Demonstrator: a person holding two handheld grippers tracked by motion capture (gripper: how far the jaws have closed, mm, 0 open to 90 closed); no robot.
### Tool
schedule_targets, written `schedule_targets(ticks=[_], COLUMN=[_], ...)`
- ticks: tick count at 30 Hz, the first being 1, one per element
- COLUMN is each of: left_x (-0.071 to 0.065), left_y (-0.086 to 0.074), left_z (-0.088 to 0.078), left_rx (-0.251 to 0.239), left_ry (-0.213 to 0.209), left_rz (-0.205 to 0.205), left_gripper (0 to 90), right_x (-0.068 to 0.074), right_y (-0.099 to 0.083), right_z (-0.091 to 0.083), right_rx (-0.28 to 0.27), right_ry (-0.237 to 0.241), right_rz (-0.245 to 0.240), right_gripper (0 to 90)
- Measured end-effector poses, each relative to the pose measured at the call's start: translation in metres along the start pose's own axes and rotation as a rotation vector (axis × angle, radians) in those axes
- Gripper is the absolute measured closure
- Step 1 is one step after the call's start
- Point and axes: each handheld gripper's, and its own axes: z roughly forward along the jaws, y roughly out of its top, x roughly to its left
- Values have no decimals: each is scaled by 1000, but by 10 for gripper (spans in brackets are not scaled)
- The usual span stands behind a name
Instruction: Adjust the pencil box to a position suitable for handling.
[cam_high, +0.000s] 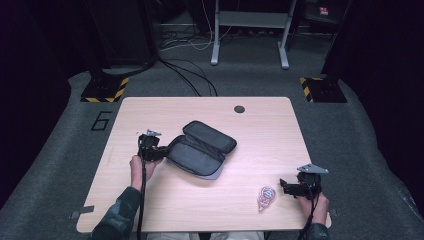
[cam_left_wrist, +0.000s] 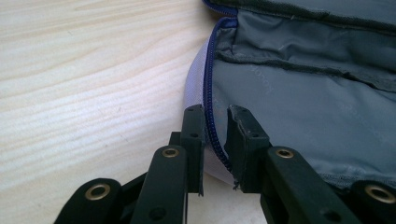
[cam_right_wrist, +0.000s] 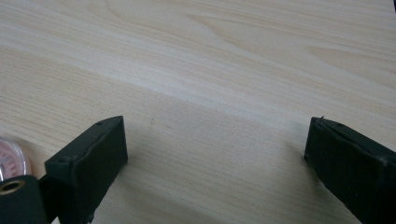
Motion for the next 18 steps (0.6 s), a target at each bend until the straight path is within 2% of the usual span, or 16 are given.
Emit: schedule_targets(ticks=[1, 3, 4, 5, 6, 7, 9, 12, 13, 16, 18], left_x=[-1, -1, -1, -3, -3, -5, -6, -10, -11, -16, -19], left_y=[-2, -5, -6, -8, -9, -10, -13, -17, -18, -22, -25], left_z=[0, -1, -3, -2, -4, -4, -6, -8, -9, -11, -12], left_rx=[-15, -17, -1, -22, -5, -24, -16, -23, -14, -18, -17], left_ry=[-4, -13, -20, -33, -35, -33, -37, -49, -59, -71, -79], left_rz=[-24, -29, -19, -62, -44, -56, -46, -59, -48, -60, -53], left_gripper=[766, 762, 760, 756, 754, 751, 743, 720, 718, 707, 697], right_x=[0, 0, 0, 0, 0, 0, 0, 0, 0, 0, 0], right_y=[0, 0, 0, 0, 0, 0, 0, 0, 0, 0, 0], right_z=[0, 0, 0, 0, 0, 0, 0, 0, 0, 0, 0], right_rx=[-1, -1, -2, -1, 0, -1, -2, -2, -2, -2, -3], right_ry=[-1, -1, 0, -1, 0, -1, 0, -1, -1, -1, -1], right_rz=[4, 5, -2, 3, 0, 2, -2, -3, -2, -2, 0], right_gripper=[53, 53, 53, 53, 53, 53, 53, 53, 53, 53, 54])
